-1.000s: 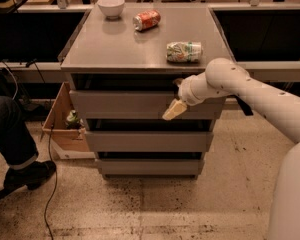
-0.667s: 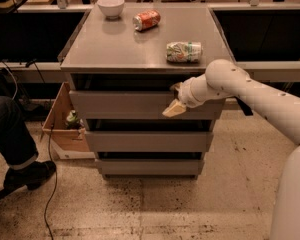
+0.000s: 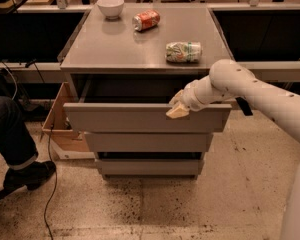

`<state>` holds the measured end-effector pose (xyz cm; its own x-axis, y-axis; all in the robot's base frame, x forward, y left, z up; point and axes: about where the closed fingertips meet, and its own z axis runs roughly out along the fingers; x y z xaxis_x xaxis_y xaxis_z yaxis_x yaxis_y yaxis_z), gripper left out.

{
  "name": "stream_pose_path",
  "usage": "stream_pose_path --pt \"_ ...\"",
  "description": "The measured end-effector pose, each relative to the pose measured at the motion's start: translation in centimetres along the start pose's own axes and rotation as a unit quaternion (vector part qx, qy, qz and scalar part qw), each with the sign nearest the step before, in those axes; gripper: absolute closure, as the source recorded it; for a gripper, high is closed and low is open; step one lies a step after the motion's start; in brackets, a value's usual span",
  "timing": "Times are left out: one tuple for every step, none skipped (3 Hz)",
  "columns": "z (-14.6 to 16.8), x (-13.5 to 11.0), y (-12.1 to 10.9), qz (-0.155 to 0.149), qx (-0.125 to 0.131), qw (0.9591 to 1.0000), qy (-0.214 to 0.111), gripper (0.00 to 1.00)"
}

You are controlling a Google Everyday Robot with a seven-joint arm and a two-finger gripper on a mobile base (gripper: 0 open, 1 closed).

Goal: Open top drawer

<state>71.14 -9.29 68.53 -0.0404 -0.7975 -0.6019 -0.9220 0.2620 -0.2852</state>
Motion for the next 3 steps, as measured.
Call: stream_pose_path --pt "-0.2 -0.1 -0.1 0.0 0.0 1.0 0.0 0.56" --pt "-0.8 -0.3 3.0 -0.005 -0.043 0.999 0.008 0.32" --pt "-2.1 -0.5 8.7 -0.009 -0.127 0.9916 0.024 0.09"
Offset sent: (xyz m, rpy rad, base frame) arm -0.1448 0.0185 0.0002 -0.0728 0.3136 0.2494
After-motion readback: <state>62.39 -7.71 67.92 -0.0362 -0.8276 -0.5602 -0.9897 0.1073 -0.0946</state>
